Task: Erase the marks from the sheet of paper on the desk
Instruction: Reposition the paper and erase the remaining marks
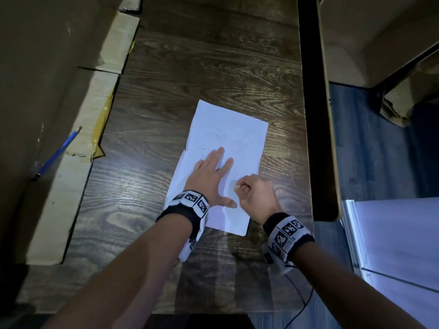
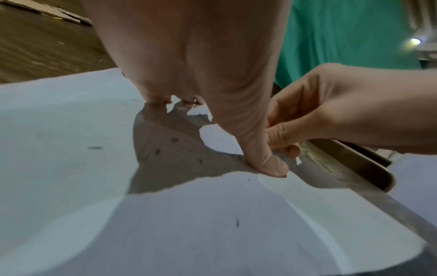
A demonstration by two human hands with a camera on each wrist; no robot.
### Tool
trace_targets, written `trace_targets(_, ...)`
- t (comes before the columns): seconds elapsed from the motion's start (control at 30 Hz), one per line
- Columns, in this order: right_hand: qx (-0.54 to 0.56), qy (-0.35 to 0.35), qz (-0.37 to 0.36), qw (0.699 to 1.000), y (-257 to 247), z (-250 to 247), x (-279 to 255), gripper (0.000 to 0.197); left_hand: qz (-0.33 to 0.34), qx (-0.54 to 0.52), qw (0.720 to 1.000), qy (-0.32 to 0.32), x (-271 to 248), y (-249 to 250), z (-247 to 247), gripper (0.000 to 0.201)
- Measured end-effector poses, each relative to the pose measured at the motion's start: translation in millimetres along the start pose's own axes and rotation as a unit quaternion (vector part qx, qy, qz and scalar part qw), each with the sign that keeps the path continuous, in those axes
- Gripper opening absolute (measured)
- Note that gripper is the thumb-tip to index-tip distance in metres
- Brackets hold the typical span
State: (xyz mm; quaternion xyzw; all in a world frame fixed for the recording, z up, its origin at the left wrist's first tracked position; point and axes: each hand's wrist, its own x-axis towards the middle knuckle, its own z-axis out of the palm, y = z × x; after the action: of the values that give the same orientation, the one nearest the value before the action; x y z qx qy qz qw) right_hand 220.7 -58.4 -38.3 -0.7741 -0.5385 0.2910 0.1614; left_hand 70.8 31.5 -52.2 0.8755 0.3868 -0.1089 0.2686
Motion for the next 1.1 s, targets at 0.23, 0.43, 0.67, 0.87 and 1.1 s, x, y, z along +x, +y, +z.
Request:
trace_targets(0.23, -0.025, 0.027, -0.023, 0.999, -21.8, -4.8, 51.1, 0.013, -0.006, 0.005, 1.000, -0.002, 1.8, -0.7, 3.8, 0.130)
trace_targets(0.43, -0.004, 0.003, -0.012, 1.000, -25.3, 7.4, -2.6, 0.012, -0.012, 0.017, 1.000, 0.000, 2.1, -0.6, 2.7, 0.129)
trace_targets(0.67, 0.005, 0.062, 0.030, 0.998, -33.3, 1.2, 53.8, 0.010, -0.029, 0.015, 0.999, -0.011, 3.3, 3.3, 1.7, 0.140)
trace_targets(0.87, -0.010, 0.016, 0.027, 0.999, -36.6, -3.2, 27.6, 0.010, -0.022, 0.009, 1.000, -0.009, 2.0, 2.2, -0.7, 0.135)
trace_targets(1.1, 0.018, 0.033, 0.040, 0.999, -27.1, 4.3, 9.4, 0.008, -0.023, 0.011, 1.000, -0.006, 2.4, 2.0, 0.5, 0.139)
